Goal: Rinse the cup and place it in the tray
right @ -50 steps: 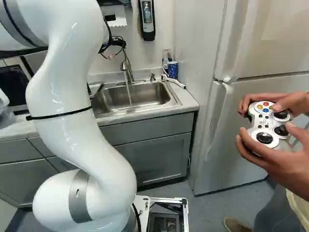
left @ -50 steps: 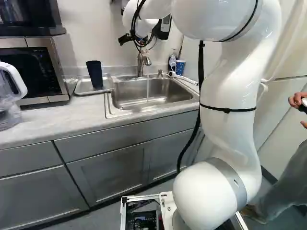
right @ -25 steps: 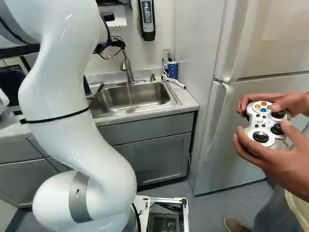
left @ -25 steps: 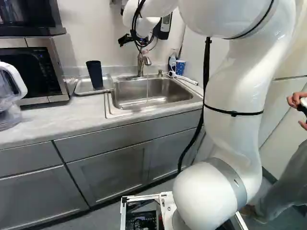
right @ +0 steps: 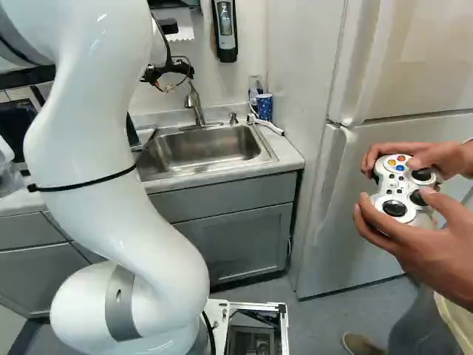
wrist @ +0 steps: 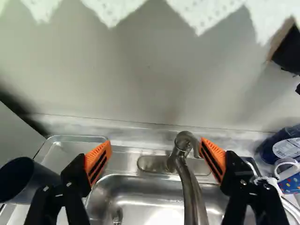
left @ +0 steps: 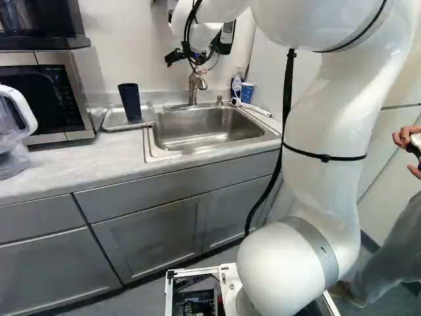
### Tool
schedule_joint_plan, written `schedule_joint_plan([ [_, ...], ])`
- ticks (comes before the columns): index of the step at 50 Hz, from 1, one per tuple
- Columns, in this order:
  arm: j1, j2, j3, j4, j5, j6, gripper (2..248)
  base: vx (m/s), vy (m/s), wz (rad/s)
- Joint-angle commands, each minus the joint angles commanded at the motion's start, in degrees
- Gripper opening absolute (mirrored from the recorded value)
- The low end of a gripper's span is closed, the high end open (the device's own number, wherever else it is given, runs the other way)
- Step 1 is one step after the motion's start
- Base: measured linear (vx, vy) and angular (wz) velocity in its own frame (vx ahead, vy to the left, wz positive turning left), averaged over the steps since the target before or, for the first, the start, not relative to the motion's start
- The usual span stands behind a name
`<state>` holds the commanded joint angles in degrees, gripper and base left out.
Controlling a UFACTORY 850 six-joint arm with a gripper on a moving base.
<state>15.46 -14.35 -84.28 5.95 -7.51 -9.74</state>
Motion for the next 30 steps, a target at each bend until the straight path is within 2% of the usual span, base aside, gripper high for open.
schedule_joint_plan([
  [14,0.26,0.62,0.70,0.00,4.99,0.00,247,0.000,0.000,0.000],
  [30,1.94,3.96,4.39,0.00,4.99,0.00,247,0.000,0.000,0.000],
])
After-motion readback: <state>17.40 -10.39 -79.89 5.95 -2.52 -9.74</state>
